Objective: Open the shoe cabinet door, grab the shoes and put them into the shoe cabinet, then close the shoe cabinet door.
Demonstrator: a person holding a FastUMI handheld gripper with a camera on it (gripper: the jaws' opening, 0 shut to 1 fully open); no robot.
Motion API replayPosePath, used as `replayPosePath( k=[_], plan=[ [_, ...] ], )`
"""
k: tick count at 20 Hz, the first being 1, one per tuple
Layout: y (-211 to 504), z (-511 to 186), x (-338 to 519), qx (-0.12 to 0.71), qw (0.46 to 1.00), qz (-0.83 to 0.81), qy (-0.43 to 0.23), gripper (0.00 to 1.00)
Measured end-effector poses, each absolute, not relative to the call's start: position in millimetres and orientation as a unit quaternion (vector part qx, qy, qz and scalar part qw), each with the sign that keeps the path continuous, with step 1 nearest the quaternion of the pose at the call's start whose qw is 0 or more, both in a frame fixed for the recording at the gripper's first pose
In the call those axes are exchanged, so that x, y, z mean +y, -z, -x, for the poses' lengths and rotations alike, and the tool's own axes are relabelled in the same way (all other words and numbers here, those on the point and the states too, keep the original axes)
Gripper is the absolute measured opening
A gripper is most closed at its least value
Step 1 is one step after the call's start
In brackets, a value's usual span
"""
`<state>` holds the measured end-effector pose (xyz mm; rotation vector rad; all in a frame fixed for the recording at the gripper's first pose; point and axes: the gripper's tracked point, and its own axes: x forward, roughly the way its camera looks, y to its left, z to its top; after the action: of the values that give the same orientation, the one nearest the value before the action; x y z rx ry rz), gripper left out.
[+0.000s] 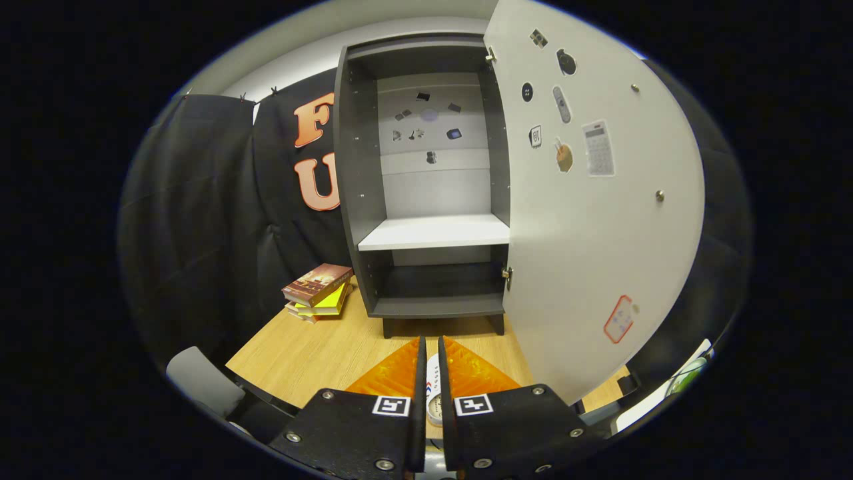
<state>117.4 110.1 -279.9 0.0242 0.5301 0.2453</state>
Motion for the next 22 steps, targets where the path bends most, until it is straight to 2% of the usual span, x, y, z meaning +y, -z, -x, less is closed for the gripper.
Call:
replayPosePath(
  k=[8,22],
  plan=[
    [355,-100,133,0.358,0.927,-0.019,-0.11,0.24],
    [506,-114,134,0.474,0.871,-0.027,-0.125,0.27]
  ],
)
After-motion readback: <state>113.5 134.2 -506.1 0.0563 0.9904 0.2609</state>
